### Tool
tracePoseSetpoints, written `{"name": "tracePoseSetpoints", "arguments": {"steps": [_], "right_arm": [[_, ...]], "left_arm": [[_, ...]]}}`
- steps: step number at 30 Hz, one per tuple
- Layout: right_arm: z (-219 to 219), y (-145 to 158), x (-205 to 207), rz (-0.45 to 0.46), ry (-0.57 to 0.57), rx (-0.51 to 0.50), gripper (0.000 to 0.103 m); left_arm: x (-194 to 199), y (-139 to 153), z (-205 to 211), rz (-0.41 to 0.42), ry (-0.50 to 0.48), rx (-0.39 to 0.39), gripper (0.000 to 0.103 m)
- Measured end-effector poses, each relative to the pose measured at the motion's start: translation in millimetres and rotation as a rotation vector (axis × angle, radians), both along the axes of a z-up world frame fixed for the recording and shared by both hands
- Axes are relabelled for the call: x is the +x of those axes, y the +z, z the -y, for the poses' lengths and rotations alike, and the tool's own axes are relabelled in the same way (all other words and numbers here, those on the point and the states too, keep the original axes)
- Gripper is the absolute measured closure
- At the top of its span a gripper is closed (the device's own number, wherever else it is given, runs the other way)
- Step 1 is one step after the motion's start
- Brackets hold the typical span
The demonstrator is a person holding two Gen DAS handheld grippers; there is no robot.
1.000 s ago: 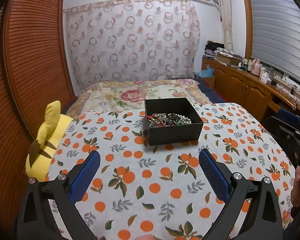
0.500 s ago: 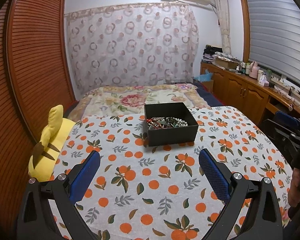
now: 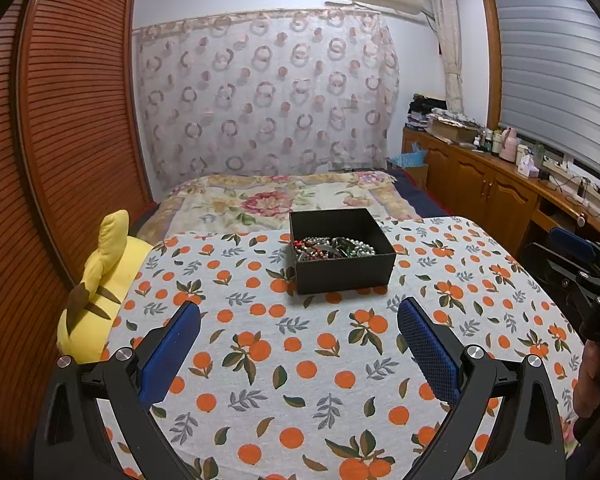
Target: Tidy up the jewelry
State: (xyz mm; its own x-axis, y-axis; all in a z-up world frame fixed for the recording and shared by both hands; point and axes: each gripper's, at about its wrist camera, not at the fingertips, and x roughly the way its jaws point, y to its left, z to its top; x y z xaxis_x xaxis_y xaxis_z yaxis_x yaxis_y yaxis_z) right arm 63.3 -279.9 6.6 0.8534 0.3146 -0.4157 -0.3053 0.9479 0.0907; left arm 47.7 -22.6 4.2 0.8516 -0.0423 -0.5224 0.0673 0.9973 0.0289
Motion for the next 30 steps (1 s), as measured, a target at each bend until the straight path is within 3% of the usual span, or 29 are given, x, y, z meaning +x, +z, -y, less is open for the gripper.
{"name": "tracePoseSetpoints", "arguments": {"steps": [30], "right_arm": [[1, -1, -1, 0.001, -0.002, 0.001, 0.003]], "left_arm": [[-7, 13, 2, 0.029, 0.005, -0.003, 0.008]]}}
